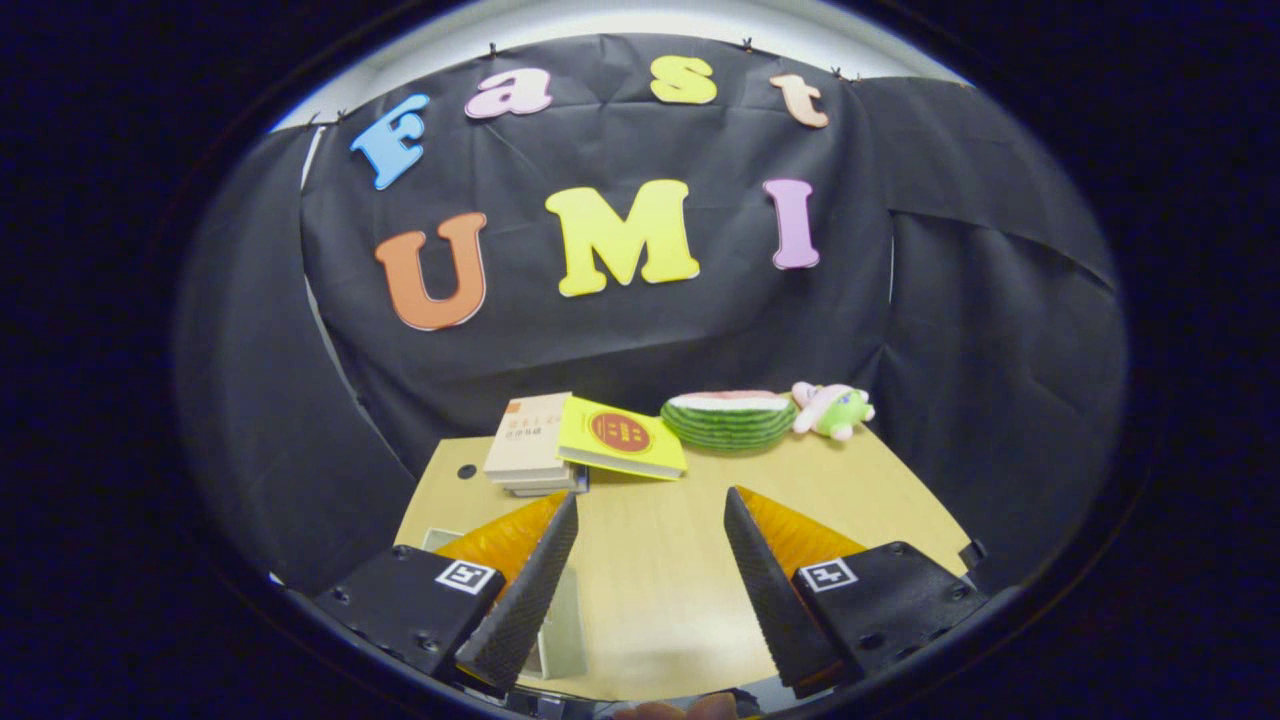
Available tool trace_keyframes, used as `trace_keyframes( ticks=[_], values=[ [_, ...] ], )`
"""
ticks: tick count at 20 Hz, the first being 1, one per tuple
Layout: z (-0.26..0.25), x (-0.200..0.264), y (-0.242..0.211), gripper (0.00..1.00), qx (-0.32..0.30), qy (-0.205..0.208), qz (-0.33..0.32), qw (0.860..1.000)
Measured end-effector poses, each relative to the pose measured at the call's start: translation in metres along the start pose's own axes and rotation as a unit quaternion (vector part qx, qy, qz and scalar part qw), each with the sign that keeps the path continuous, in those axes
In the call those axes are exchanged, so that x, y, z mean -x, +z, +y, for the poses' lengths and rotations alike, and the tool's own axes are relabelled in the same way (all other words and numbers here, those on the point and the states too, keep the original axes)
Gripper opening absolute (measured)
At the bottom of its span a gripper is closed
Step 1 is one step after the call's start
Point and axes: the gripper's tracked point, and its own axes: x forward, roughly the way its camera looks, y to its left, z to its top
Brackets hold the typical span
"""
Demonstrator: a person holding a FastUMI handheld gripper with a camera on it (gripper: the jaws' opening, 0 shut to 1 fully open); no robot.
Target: Open the storage box then place both shoes into the box .Put the left shoe in first, then the right shoe, with the right side of both shoes facing outward in a uniform manner.
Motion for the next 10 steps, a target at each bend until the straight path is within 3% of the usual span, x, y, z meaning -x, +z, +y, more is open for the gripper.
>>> trace_keyframes(
  ticks=[10],
  values=[
    [-0.025,0.020,0.024,0.95,0.022,-0.008,-0.087,0.996]
  ],
)
